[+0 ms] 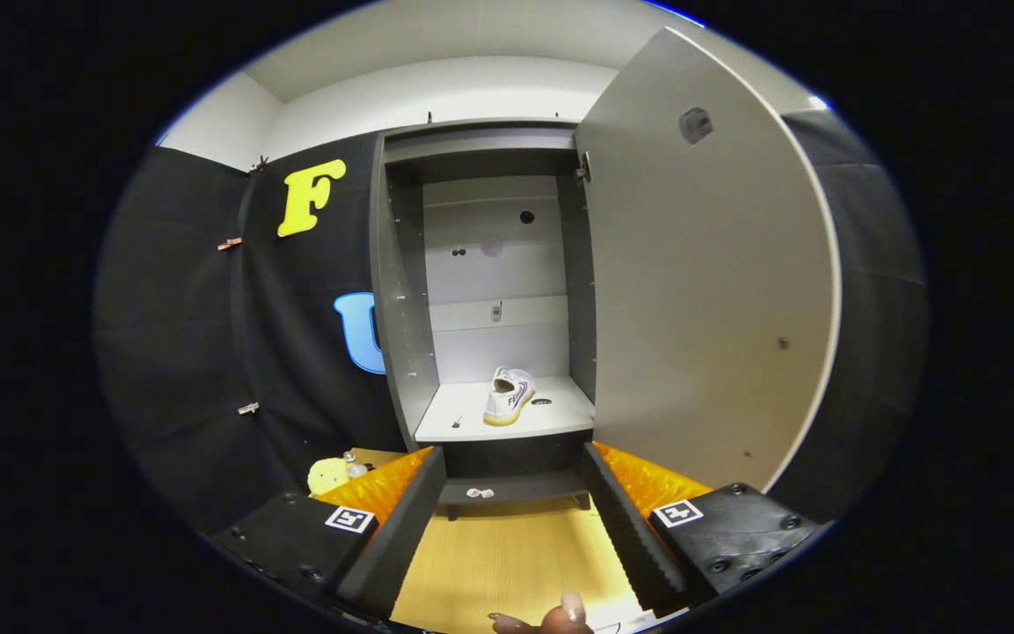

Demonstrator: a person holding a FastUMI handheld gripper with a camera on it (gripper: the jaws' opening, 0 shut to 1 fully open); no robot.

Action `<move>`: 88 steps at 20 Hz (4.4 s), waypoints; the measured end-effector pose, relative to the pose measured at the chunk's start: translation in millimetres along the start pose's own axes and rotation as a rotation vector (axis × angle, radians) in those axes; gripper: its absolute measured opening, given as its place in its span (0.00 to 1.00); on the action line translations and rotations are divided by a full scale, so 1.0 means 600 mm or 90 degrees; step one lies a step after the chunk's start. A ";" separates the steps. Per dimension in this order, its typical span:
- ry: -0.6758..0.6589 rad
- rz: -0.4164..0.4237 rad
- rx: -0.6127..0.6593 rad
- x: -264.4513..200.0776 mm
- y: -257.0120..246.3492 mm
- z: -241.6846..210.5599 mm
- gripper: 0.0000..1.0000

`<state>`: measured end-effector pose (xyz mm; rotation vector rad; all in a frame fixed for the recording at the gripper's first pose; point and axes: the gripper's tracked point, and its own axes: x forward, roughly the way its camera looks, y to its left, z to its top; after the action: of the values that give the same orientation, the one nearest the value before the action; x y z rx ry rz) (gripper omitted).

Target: Open the shoe cabinet door, grab the shoes and put them into the shoe cabinet, then close the shoe cabinet door.

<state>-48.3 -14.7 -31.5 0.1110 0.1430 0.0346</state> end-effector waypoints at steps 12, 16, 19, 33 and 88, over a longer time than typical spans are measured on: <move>-0.018 0.020 -0.014 -0.115 -0.193 0.002 0.99; -0.025 -0.022 -0.008 -0.114 -0.269 0.014 0.99; -0.030 -0.050 -0.003 -0.108 -0.317 0.020 0.98; -0.028 -0.047 0.019 -0.012 -0.383 0.034 0.98; -0.042 0.107 -0.005 0.159 0.205 0.006 0.98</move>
<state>43.5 111.2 -27.7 0.1167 0.0669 0.1996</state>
